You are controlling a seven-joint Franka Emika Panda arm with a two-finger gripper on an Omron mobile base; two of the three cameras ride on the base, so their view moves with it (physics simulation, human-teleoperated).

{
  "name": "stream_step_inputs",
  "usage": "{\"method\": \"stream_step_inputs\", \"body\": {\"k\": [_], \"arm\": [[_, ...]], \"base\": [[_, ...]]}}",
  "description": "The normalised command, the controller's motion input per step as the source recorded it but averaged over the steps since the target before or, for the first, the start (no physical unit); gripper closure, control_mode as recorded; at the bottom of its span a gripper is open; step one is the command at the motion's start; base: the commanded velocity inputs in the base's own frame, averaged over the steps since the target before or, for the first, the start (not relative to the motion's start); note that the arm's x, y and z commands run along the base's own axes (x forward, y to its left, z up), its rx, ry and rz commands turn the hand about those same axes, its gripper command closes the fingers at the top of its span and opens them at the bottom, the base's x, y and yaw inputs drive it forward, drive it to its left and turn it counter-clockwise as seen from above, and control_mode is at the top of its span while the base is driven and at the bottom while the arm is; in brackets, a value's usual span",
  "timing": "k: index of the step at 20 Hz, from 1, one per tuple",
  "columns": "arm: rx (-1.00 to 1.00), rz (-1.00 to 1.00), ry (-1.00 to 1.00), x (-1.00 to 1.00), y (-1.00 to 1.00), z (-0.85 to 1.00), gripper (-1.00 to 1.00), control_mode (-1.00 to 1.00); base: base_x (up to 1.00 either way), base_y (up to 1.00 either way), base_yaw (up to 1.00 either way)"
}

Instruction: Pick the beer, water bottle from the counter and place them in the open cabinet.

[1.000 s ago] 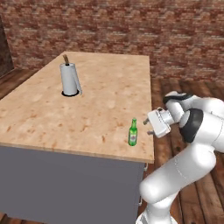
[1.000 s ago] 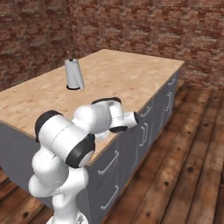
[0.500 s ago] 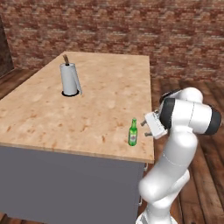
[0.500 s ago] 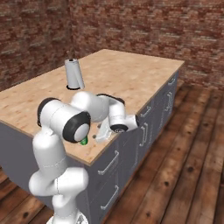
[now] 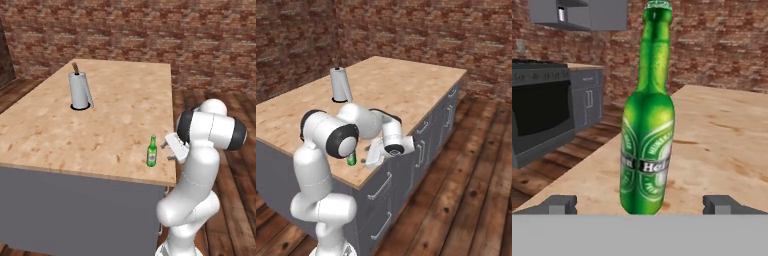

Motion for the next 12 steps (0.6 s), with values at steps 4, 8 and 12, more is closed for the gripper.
{"method": "stream_step_inputs", "body": {"k": [4, 8, 12], "arm": [[0.0, 0.04, 0.0, -0.37, 0.47, 0.0, -1.0, -1.0], [0.0, 0.01, 0.0, -0.13, 0.36, 0.0, -1.0, -1.0], [0.0, 0.0, 0.0, 0.0, 0.16, 0.0, -1.0, -1.0]], "base": [[0.0, 0.0, 0.0], [0.0, 0.0, 0.0], [0.0, 0.0, 0.0]]}}
